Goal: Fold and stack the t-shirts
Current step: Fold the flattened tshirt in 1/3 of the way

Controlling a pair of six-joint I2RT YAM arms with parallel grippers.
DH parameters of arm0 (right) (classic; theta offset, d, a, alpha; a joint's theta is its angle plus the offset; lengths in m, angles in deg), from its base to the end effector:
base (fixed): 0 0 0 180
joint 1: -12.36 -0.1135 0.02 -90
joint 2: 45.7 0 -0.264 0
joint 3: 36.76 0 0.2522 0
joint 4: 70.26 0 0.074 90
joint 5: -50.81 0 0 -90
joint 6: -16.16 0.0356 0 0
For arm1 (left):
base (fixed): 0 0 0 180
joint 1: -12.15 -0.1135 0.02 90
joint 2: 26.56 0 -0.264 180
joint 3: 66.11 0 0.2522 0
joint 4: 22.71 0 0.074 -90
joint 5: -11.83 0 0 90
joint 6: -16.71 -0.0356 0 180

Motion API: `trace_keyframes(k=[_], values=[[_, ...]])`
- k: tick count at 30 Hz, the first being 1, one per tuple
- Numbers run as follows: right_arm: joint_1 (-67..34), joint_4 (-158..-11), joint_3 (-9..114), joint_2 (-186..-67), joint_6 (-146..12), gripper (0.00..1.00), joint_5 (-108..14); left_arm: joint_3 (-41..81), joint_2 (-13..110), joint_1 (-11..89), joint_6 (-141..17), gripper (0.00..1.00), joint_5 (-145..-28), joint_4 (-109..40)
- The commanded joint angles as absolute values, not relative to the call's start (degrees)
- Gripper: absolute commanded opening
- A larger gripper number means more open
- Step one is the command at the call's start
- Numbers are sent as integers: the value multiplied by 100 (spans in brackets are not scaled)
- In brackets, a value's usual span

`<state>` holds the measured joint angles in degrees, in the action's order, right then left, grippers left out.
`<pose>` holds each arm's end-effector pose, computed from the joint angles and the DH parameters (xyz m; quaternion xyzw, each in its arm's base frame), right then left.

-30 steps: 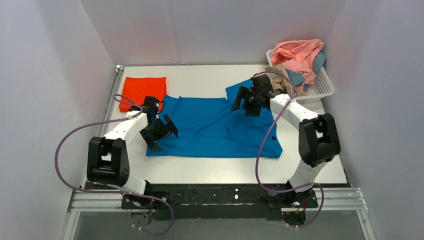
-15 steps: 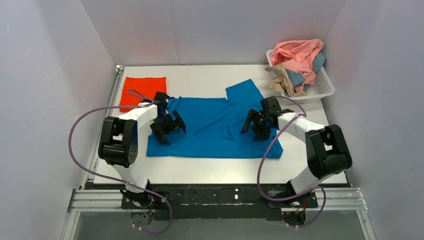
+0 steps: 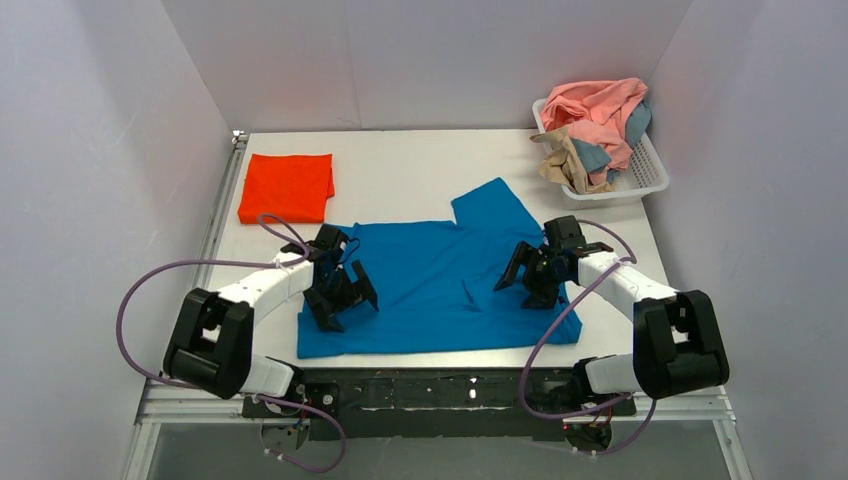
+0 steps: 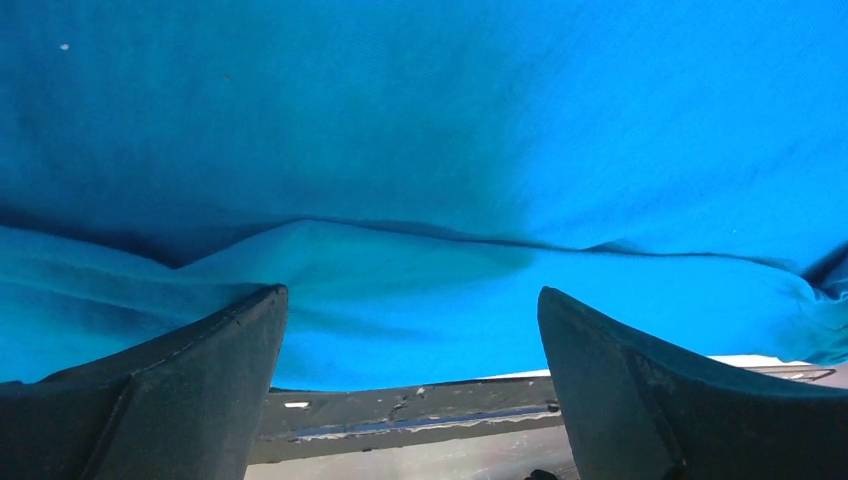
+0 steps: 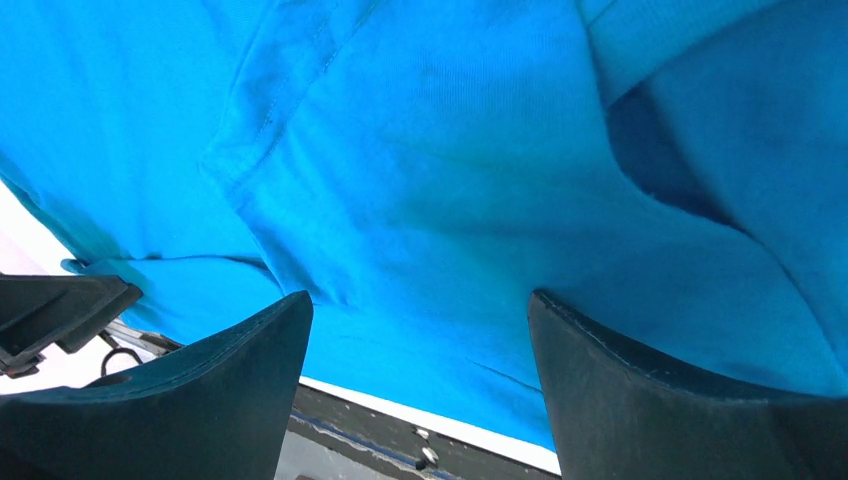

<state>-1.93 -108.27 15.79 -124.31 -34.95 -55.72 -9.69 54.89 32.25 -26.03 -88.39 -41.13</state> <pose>0.2317 0.0695 0.1643 0.1739 0.9491 0.2246 0.1358 0.2687 -0.1051 0.1929 -0.1806 0.8977 -0.2863 0.2821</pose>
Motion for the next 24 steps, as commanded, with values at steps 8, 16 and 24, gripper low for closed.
trace_keyframes(k=[8,16,24], values=[[-127,-12018,1181,-11831,-3497,89,-4881,-802,5435,3377,-2598,98,-7652,-5507],[-127,-12060,1883,-11315,-3890,94,-4603,-295,5207,3377,-2631,98,-7665,-5573],[-120,-12144,3361,-11105,-3933,96,-3378,926,5626,2747,-3110,98,-7073,-5508]])
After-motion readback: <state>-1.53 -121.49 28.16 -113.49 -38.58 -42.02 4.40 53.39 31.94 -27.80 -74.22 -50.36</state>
